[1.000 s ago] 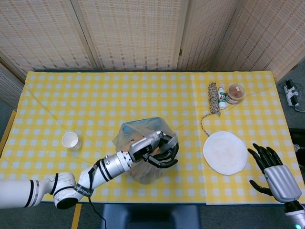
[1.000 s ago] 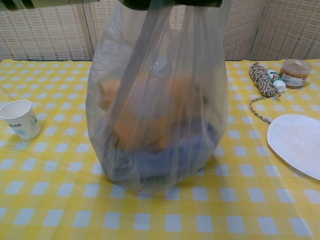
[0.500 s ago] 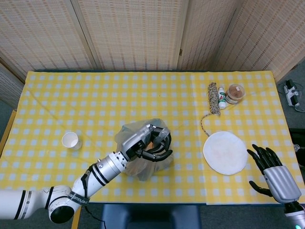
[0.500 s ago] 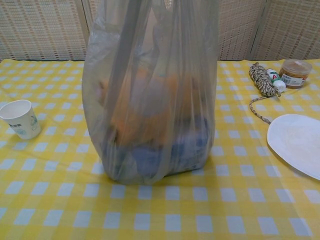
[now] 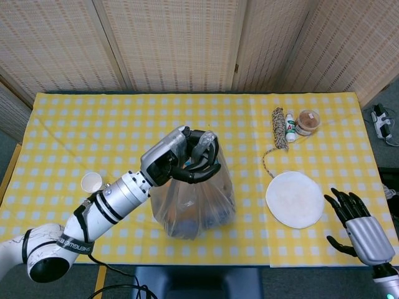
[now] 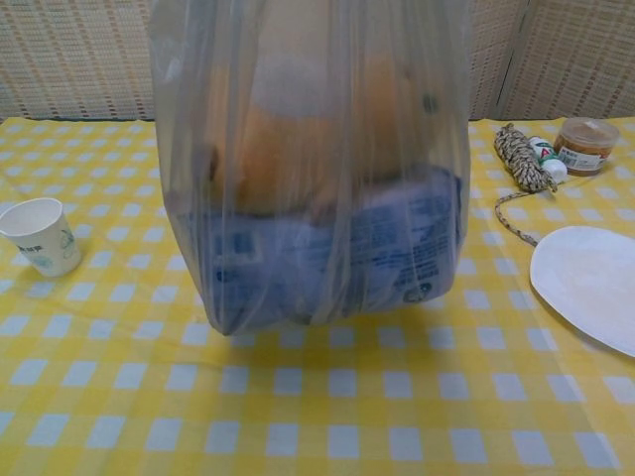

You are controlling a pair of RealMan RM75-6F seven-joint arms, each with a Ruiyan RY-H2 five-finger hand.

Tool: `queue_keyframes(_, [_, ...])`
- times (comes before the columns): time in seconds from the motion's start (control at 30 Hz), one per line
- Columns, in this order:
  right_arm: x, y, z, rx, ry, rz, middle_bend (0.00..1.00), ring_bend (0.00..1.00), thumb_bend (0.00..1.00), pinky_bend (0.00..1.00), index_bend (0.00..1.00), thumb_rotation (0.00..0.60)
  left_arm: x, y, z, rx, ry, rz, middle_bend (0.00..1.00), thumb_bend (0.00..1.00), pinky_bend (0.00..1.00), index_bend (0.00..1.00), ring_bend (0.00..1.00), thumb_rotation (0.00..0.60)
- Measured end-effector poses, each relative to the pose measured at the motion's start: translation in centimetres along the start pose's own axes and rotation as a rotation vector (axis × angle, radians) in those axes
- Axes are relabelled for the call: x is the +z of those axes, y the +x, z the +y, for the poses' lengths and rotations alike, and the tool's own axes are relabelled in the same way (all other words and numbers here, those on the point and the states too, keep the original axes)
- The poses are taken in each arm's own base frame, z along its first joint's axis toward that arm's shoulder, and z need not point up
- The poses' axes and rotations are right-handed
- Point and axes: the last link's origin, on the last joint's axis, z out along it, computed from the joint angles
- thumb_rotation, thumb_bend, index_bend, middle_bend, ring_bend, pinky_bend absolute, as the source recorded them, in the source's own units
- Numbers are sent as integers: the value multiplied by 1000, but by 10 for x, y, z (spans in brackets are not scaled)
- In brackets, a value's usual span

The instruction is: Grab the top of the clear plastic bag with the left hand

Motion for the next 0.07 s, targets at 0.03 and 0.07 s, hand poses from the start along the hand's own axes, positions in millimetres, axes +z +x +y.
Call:
queue_keyframes(0.03, [0,0,0,-1,-2,-1,0,0,266,0,0,600,1,1,6,0,-7,4,1000,661,1000,935,937,600])
queue_keyframes(0.07, [1,-1,0,-2,-3,-2,0,0,266,0,0,600,2,3,13,-5,-13,13,1000,661,1000,935,937,600])
